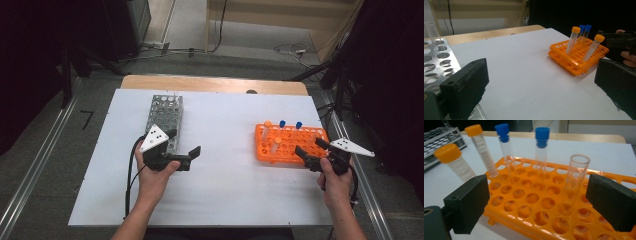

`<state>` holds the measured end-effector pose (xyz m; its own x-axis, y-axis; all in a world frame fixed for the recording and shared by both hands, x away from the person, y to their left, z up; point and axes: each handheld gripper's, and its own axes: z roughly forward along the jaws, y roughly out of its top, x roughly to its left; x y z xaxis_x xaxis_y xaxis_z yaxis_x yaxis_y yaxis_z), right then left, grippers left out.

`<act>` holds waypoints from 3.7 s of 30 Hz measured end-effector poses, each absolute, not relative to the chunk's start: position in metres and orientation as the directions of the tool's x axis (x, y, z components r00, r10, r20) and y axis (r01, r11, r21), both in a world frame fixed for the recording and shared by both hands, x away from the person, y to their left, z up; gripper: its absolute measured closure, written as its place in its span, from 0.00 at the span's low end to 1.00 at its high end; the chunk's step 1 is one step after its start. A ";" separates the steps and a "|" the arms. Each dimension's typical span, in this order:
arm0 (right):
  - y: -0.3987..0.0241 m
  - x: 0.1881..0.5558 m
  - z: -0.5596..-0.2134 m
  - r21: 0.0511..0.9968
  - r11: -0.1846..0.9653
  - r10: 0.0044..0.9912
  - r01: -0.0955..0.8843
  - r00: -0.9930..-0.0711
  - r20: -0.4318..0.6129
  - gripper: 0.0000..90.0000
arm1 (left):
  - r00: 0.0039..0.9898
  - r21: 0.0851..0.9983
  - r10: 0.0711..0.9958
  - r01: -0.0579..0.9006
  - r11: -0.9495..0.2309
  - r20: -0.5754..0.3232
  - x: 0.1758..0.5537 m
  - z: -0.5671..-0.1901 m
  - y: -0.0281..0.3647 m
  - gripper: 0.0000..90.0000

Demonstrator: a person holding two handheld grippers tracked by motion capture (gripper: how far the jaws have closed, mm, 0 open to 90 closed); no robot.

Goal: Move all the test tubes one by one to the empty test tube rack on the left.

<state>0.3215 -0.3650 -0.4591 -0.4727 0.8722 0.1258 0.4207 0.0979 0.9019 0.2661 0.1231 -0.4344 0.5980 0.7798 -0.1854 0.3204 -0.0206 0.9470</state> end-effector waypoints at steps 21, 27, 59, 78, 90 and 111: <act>-0.370 0.341 -0.489 0.889 0.085 0.929 0.450 -0.359 0.093 0.58 | 0.613 0.943 0.766 0.333 -0.028 -0.193 0.267 -0.440 0.116 0.00; -0.369 0.339 -0.492 0.905 0.117 0.942 0.408 -0.334 0.029 0.72 | 0.612 0.940 0.765 0.339 -0.025 -0.200 0.265 -0.440 0.117 0.00; -0.352 0.287 -0.447 0.926 0.177 0.809 0.335 -0.585 0.057 0.82 | 0.637 0.942 0.746 0.333 -0.041 -0.192 0.260 -0.439 0.111 0.00; -0.301 0.274 -0.443 0.921 0.231 0.670 0.313 -0.738 0.083 0.82 | 0.673 0.945 0.715 0.323 -0.056 -0.188 0.255 -0.434 0.099 0.00; -0.264 0.269 -0.446 0.912 0.278 0.599 0.301 -0.797 0.081 0.82 | 0.715 0.947 0.673 0.313 -0.066 -0.189 0.251 -0.430 0.087 0.04; -0.212 0.264 -0.457 0.891 0.357 0.500 0.280 -0.863 0.071 0.82 | 0.797 0.947 0.574 0.303 -0.112 -0.187 0.244 -0.430 0.055 0.65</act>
